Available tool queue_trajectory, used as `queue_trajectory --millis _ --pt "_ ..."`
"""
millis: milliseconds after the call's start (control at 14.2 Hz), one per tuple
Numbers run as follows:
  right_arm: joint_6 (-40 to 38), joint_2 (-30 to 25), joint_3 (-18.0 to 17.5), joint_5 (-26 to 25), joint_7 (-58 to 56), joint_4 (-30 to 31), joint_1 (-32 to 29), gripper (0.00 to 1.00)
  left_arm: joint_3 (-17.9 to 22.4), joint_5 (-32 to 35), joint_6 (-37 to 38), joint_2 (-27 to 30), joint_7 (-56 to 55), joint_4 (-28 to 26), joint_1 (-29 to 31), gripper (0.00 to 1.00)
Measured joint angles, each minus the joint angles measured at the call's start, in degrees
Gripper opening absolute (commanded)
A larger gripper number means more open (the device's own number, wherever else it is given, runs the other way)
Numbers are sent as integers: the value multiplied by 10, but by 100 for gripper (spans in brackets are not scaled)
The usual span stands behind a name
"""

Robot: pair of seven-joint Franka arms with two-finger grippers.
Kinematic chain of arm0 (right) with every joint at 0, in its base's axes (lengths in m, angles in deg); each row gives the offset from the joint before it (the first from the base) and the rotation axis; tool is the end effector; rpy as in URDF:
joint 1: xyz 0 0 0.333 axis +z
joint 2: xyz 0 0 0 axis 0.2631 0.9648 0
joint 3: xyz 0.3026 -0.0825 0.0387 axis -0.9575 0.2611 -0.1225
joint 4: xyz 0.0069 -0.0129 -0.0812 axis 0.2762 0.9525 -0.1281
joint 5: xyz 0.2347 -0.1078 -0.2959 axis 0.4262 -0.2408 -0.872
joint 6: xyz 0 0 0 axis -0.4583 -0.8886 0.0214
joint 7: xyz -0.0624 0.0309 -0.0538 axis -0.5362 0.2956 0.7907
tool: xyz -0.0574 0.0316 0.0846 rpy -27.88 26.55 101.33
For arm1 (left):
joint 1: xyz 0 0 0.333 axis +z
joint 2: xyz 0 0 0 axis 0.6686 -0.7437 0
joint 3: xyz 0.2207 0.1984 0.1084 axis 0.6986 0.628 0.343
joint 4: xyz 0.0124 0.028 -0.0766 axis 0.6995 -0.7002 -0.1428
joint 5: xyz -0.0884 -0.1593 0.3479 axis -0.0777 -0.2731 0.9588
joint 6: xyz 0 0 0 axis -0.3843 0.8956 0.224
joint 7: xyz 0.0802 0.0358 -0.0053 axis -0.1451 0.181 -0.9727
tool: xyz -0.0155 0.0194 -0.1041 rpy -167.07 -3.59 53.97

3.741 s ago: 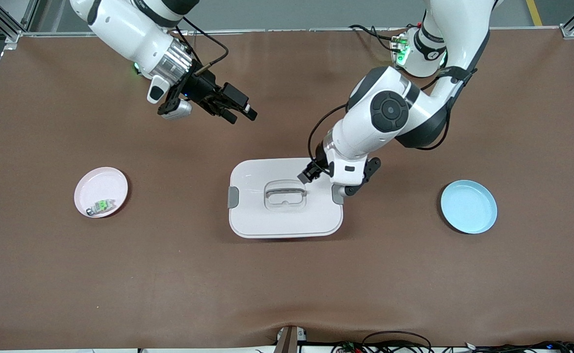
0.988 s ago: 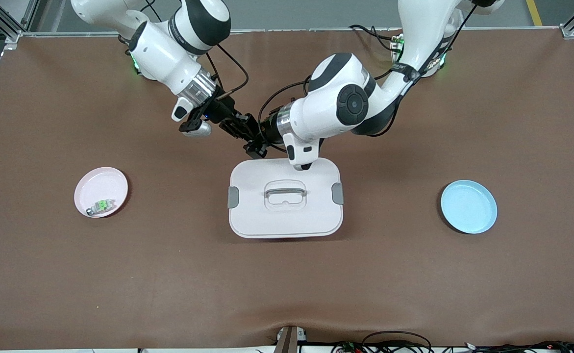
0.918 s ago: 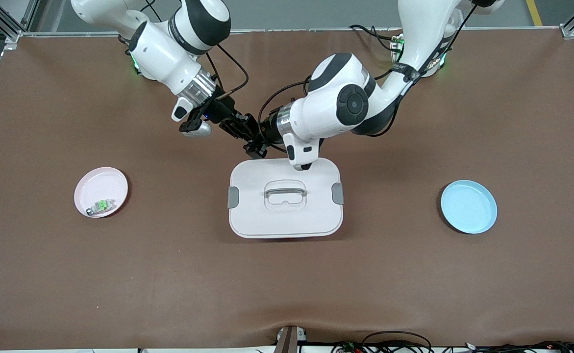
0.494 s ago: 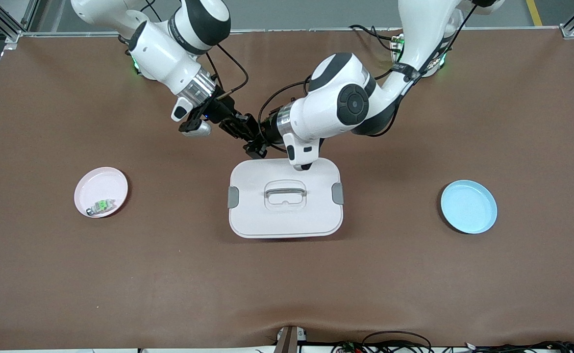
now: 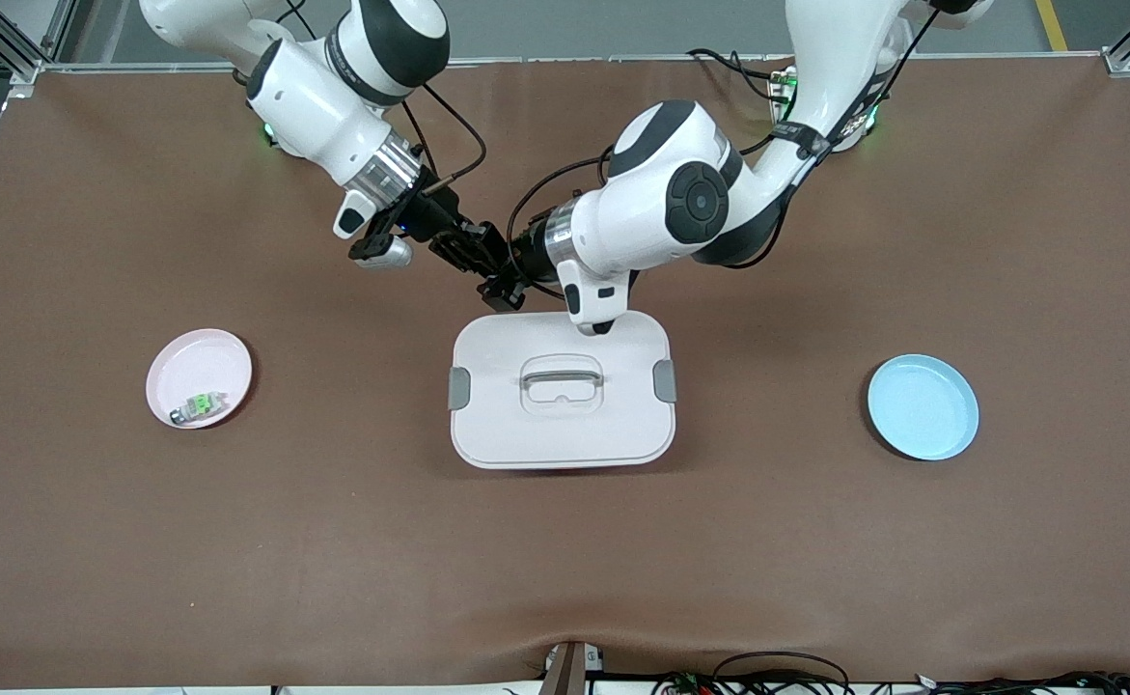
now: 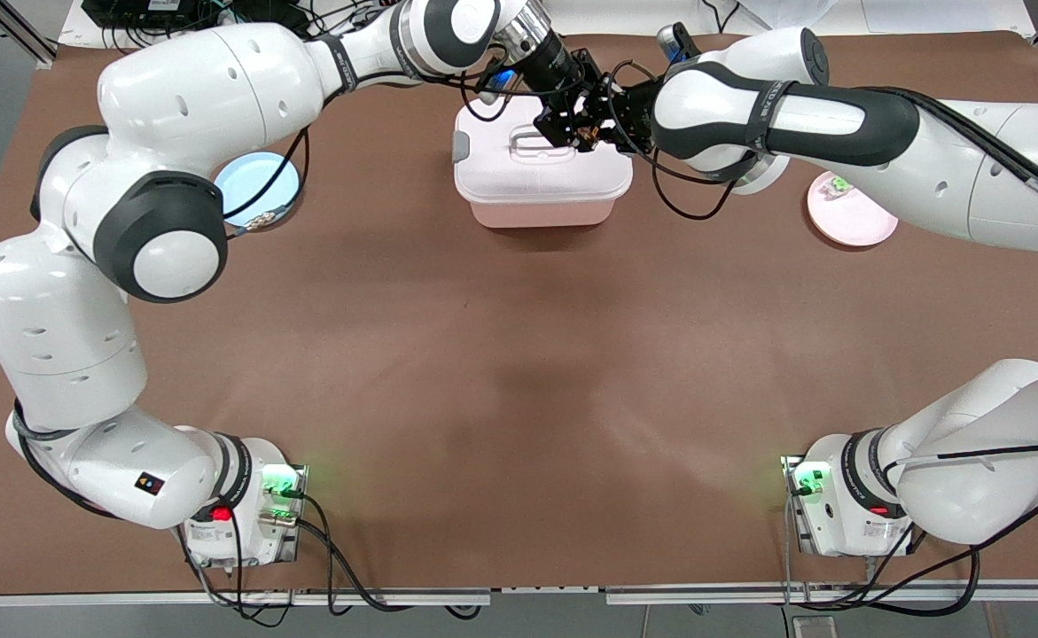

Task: Transfer orange switch to right arm and place
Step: 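Open the left gripper to release the switch to the right gripper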

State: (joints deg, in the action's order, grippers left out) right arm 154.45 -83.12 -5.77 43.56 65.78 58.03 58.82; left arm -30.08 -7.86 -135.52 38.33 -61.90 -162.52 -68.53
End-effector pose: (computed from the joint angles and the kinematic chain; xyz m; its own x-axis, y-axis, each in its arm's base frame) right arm 0.4456 0.3415 0.4342 0.8825 -0.4703 -0.0002 -0.3294 -0.6178 -0.7140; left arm 0.5171 -0.5172 0.4481 0.3880 0.6702 -0.6326 0.8947 -0.4386 0.0841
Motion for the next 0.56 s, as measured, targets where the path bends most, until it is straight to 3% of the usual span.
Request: queue_trajectory --millis 71,141,212,565 --pt "-2 -1 1 0 0 0 0 10 0 0 1 0 0 1 0 20" --pt "-3 -2 1 0 0 0 0 10 0 0 1 0 0 2 0 51" --pt "-3 -2 1 0 0 0 0 10 0 0 2 0 0 2 0 100" --pt "-12 -3 -3 3 11 -2 1 10 -1 -1 -8 0 1 11 -2 100"
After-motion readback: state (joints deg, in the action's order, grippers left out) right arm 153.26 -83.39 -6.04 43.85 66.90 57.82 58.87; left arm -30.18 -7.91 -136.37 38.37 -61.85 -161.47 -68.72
